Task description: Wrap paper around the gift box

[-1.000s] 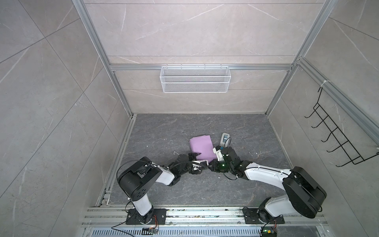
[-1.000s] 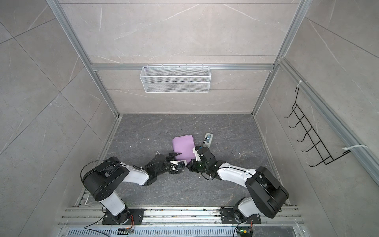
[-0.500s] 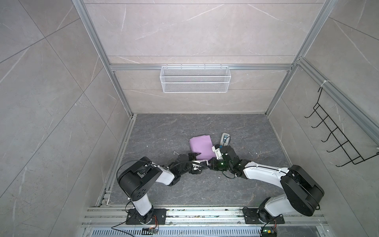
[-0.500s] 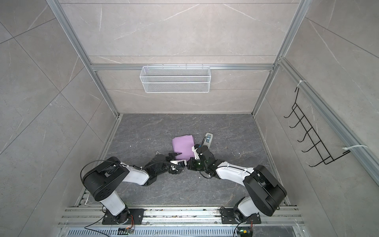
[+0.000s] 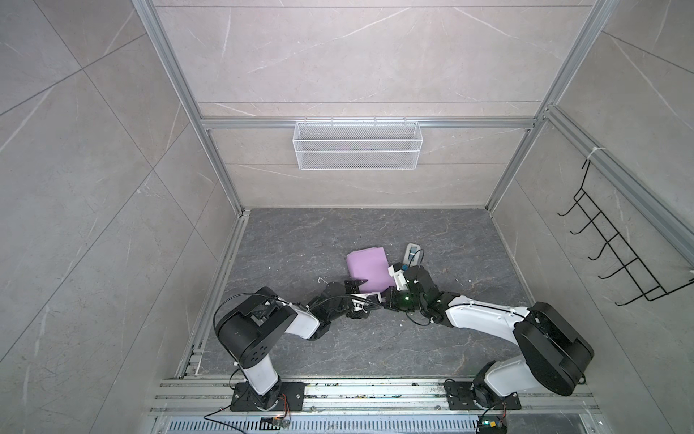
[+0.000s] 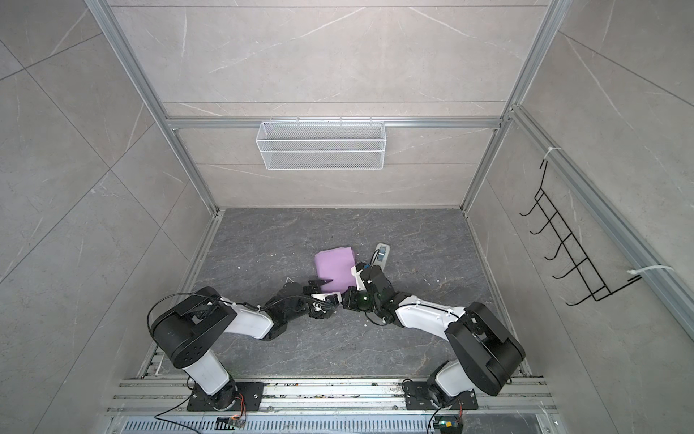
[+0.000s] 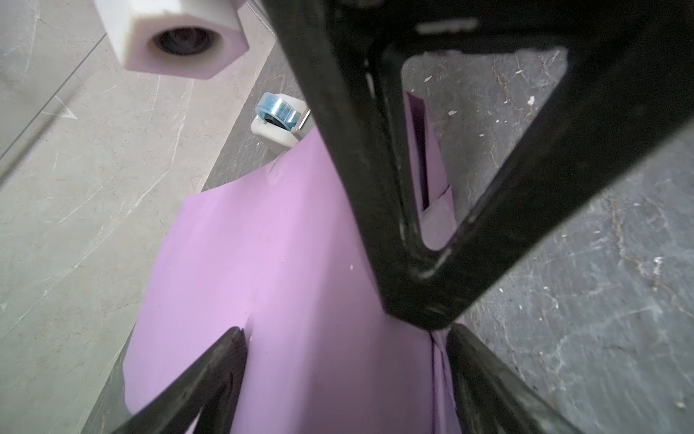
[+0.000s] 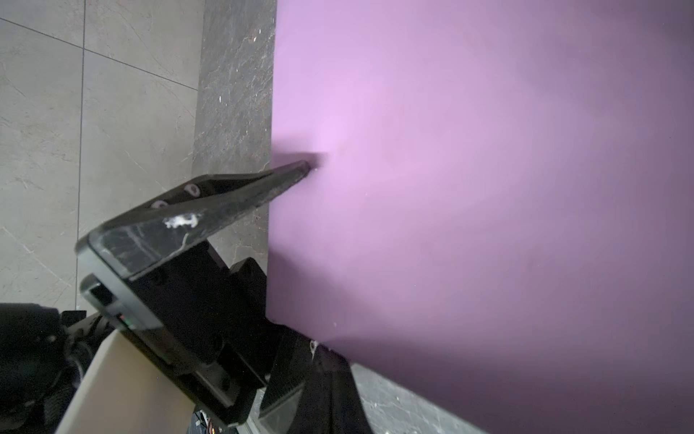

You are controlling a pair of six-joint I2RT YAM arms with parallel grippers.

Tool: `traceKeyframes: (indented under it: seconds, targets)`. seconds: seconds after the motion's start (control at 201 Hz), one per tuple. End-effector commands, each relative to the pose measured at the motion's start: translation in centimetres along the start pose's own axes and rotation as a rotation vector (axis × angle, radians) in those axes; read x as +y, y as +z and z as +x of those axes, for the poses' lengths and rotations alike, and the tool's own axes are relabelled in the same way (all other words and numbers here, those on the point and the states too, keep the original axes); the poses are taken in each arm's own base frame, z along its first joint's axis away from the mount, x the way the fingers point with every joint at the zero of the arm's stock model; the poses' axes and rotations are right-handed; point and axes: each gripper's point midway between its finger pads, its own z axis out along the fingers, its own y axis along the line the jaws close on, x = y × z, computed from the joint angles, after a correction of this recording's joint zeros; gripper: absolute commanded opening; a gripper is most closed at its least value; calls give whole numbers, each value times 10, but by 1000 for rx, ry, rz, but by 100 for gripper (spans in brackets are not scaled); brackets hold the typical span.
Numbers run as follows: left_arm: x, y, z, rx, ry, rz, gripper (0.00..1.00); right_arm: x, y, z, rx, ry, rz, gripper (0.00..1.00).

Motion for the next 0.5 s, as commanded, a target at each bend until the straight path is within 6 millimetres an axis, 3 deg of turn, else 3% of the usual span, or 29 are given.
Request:
traceKeyframes:
  seconds: [0.0, 0.498]
  targets:
    - [-6, 3, 13, 44, -40, 21, 84, 16, -4, -18, -49, -7, -52, 1]
    - [-5, 3, 13, 45, -42, 21, 84, 18, -12, -36, -83, 48, -116, 1]
